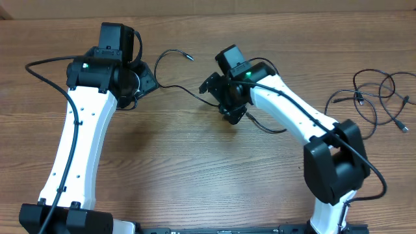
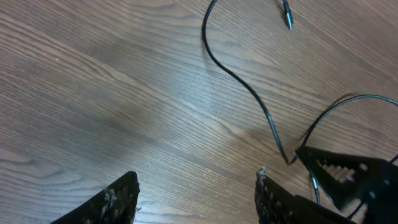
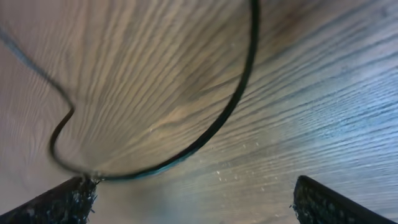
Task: Untangle cables
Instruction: 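Grasp the center cable with the right gripper and pull it rightward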
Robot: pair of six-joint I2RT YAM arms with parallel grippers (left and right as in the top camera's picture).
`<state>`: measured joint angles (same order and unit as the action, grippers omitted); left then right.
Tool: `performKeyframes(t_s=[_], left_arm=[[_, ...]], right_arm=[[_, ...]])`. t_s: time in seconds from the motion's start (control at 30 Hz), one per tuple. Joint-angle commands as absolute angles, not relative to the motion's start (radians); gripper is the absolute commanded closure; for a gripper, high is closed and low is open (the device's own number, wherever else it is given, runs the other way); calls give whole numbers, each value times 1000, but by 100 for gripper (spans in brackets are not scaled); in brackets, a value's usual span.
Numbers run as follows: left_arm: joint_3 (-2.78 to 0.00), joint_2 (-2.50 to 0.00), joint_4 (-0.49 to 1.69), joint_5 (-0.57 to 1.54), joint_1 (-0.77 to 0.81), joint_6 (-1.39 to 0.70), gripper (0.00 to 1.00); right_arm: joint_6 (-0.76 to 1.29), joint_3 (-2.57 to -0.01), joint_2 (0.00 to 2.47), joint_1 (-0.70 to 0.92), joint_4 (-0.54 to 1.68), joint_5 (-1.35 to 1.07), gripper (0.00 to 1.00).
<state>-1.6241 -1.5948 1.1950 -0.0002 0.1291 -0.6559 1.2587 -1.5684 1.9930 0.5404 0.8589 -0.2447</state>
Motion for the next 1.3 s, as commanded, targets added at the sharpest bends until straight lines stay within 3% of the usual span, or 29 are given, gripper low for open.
performKeyframes(t_s=[0.0, 0.17, 0.2, 0.27, 0.3, 0.37, 0.4, 0.43, 0.73, 0.9, 1.0, 1.17, 1.27], left_arm=[[-1639, -1582, 1203, 4, 126, -657, 40], [-1639, -1582, 1206, 21, 126, -657, 41], [-1639, -1582, 1208, 27, 126, -657, 41], [-1639, -1582, 1209, 27, 127, -657, 41], [-1639, -1582, 1211, 27, 127, -657, 41], [-1639, -1582, 1214, 27, 127, -657, 41], [-1639, -1582, 1217, 27, 127, -657, 41], [-1639, -1582, 1219, 27, 127, -657, 41], [-1639, -1582, 1218, 26, 126, -657, 41], [-1639, -1582, 1212, 26, 126, -657, 41], [-1639, -1582, 1211, 19, 127, -657, 41], [-1639, -1582, 1208, 6, 125, -649, 41], [-1639, -1582, 1216, -83, 123, -650, 40]], right_arm=[[1411, -1557, 2040, 555, 842, -175, 0], [1443, -1557, 2094, 555, 744, -172, 0], [1443, -1557, 2101, 555, 727, -172, 6], [1442, -1557, 2104, 555, 704, -170, 21], [1432, -1557, 2104, 555, 704, -159, 33], [1362, -1557, 2101, 546, 706, -135, 73], [1315, -1557, 2099, 538, 709, -130, 88], [1261, -1559, 2094, 524, 717, -131, 96], [839, -1662, 1956, 289, 949, 57, 96], [589, -1728, 1861, 152, 1024, -65, 95], [438, -1730, 1845, 128, 1073, -245, 78], [16, -1716, 1851, 182, 1130, -350, 36], [-93, -1713, 1854, 235, 1128, -350, 24]])
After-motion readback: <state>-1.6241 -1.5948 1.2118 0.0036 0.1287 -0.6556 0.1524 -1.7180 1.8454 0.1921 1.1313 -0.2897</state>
